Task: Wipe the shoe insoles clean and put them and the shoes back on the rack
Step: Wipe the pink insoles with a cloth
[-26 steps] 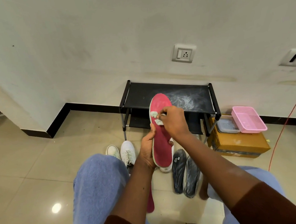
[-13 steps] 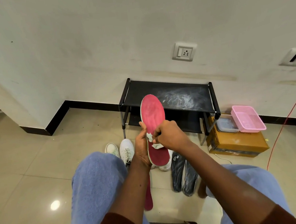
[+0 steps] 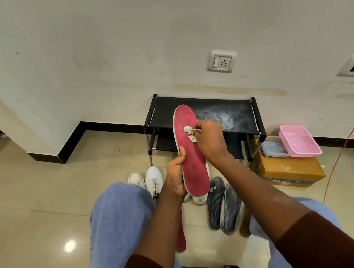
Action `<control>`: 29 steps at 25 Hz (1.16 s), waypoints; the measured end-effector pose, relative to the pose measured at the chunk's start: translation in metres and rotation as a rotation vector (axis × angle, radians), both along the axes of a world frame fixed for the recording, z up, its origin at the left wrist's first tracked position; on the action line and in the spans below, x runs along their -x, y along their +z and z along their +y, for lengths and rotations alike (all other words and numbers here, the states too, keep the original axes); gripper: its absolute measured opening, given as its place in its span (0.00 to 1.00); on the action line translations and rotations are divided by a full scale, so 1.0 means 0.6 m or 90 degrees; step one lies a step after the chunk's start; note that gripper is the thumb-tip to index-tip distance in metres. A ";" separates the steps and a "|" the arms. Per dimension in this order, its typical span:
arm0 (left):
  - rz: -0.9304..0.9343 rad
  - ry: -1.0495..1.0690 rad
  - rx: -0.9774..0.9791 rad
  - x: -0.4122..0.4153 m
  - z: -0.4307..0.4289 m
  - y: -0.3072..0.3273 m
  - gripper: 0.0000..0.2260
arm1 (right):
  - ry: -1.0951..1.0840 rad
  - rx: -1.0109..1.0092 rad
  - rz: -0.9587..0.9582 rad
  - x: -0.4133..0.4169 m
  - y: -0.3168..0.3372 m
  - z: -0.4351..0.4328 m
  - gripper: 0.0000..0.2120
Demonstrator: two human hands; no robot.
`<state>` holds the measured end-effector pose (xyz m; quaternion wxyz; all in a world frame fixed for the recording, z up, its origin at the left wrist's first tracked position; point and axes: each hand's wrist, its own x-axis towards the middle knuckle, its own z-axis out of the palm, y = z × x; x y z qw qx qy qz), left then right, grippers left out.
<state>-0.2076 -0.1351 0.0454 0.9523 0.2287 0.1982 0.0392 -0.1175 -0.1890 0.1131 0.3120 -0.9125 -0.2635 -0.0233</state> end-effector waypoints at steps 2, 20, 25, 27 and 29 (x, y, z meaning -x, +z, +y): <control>0.019 0.002 -0.022 0.001 0.004 0.000 0.17 | 0.013 -0.018 0.044 -0.001 0.007 -0.003 0.08; -0.018 0.014 0.003 0.000 0.010 -0.005 0.22 | -0.006 -0.152 0.549 0.044 -0.010 -0.044 0.05; -0.120 0.013 0.048 0.000 0.024 -0.002 0.36 | 0.085 -0.110 0.764 0.055 0.013 -0.061 0.07; -0.126 0.019 0.065 -0.004 0.024 -0.015 0.43 | 0.129 -0.030 0.739 0.062 0.024 -0.071 0.08; -0.099 0.015 0.070 -0.001 0.023 -0.013 0.42 | 0.140 0.015 0.683 0.062 0.044 -0.075 0.10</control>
